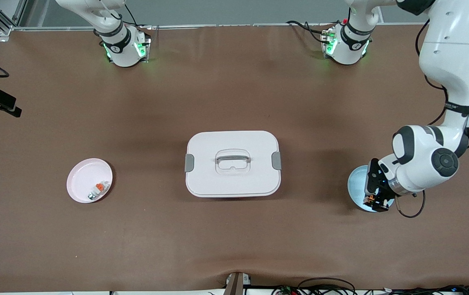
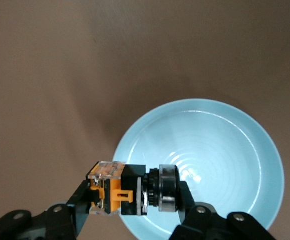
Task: Transfer orange switch to right arm and place
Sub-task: 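Lift the switch with the left gripper out of the dish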
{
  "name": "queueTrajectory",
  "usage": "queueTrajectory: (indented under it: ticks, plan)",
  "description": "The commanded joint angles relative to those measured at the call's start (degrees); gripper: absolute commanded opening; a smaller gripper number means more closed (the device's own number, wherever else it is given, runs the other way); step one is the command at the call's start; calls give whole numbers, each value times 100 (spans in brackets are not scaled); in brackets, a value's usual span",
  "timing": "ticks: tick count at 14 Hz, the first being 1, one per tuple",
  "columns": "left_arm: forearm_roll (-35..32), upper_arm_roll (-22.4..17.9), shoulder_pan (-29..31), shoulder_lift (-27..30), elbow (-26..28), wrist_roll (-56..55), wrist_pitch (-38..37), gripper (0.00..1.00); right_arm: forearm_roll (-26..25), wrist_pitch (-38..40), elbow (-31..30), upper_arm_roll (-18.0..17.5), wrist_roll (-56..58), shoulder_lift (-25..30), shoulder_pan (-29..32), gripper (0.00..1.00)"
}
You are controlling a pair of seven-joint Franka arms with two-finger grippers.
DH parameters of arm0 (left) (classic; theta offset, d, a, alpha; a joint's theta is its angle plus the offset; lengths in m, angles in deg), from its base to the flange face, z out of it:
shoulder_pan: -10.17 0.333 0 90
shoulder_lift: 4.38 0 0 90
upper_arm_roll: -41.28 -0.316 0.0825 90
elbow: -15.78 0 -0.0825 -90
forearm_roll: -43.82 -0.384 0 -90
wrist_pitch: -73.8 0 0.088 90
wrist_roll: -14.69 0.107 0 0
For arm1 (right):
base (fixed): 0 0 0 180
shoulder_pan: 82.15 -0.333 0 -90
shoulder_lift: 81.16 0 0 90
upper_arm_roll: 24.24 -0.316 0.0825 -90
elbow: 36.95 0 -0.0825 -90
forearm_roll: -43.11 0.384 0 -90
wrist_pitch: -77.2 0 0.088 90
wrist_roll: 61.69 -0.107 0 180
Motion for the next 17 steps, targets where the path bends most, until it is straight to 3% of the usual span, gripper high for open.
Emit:
queueTrajectory:
  ticks: [1,5,7,13,17]
  plan:
    - [403,145,21,293,-292,90,-753,0,-14,25,62,-35,3,-26,61,100]
    - [1334,137,21,733,-398,-251,-1273,0,4,25,53,-35,3,-26,69,100]
    - [1345,128,12,830,-626,-960,-1650,0,30,25,53,-35,3,-26,61,100]
    - [1336,250,-198,857,-1040,-4052,-1907,0,-5,104,36,-35,29,-26,69,100]
    - [1257,873,-199,1050,-1110,-7057,-1916,0,56,95,62,-26,64,9,245,100]
